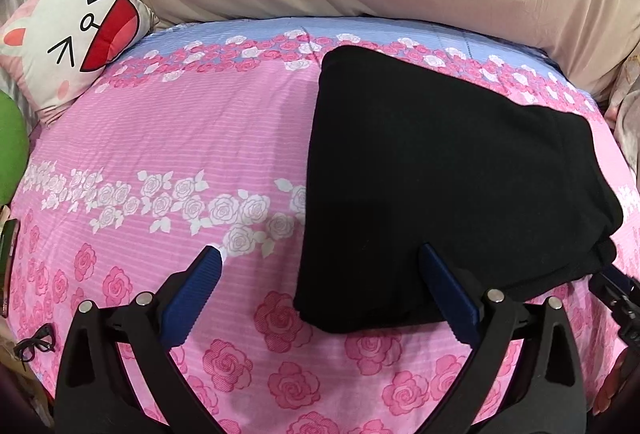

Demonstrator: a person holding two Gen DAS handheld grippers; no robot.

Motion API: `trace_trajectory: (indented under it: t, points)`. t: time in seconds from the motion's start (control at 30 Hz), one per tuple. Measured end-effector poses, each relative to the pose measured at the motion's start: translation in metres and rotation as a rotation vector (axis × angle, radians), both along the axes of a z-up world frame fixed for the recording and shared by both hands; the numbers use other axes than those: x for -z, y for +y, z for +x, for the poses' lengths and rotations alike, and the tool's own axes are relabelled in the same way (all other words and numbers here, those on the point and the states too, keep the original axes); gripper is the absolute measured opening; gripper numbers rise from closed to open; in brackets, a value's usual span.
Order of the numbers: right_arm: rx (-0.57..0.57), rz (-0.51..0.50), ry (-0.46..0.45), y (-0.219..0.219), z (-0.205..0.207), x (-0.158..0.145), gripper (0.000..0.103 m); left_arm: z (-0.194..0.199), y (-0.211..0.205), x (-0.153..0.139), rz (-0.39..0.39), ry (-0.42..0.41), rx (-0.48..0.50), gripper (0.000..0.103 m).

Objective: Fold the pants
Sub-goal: 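Lower the folded pants onto the bed and open both tools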

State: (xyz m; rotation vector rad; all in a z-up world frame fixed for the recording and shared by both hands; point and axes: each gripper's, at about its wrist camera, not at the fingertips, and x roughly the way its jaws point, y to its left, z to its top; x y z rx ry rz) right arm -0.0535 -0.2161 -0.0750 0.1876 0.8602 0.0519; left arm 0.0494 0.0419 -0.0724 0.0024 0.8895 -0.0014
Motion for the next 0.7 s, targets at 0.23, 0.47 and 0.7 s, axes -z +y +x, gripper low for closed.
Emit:
trace_trajectory:
  t: [0.23,0.47,0.7]
  points:
    - [0.014,-0.126,-0.002,0.003,0.013,0.008,0.060,-0.032,0.005,0.009,0.136,0.013,0.060,0.098]
    - [-0.006,-0.071,0.013,0.004,0.031,0.008,0.059,-0.008,0.012,0.034,0.142,0.056,0.030,0.098]
    - [0.008,0.060,0.017,-0.003,0.050,0.010,0.034,0.020,0.030,0.011,-0.075,-0.015,0.034,0.082]
